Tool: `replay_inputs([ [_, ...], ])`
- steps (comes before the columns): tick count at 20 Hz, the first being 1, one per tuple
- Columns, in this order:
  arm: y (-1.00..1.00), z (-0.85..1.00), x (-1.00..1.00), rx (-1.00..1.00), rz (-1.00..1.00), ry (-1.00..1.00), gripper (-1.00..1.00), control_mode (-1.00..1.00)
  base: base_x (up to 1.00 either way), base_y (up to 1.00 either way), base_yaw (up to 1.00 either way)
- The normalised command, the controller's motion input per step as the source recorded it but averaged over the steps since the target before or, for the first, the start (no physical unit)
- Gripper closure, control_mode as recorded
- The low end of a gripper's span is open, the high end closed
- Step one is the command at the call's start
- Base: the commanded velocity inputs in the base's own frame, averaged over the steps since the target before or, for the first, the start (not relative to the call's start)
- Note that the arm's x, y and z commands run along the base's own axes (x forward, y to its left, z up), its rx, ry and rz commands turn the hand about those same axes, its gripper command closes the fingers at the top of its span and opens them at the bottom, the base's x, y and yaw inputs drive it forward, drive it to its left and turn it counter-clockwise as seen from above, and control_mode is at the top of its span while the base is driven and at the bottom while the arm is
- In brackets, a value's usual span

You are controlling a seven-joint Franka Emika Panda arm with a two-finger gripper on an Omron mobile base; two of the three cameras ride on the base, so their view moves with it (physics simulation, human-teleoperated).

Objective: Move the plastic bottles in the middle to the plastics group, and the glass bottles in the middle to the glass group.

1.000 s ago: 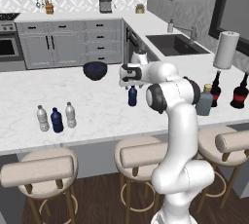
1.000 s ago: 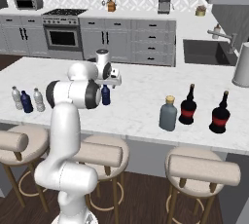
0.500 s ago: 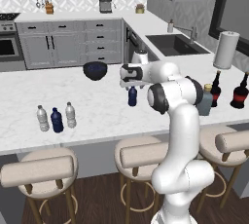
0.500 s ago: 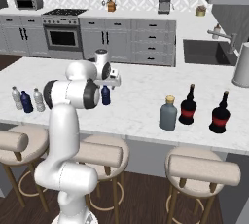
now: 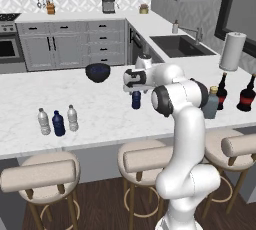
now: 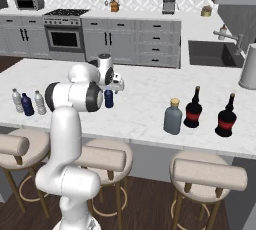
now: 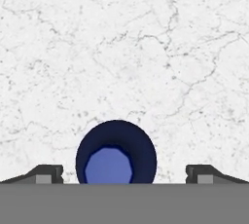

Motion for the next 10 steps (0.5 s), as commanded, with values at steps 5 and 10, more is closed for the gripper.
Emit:
replay_inputs([
  [5, 0.00, 0.00, 0.00, 0.00, 0.00, 0.00, -1.00, -1.00, 0.00, 0.00, 0.00],
  [10, 0.00, -0.04, 0.00, 0.00, 0.00, -0.01, -1.00, -1.00, 0.00, 0.00, 0.00],
])
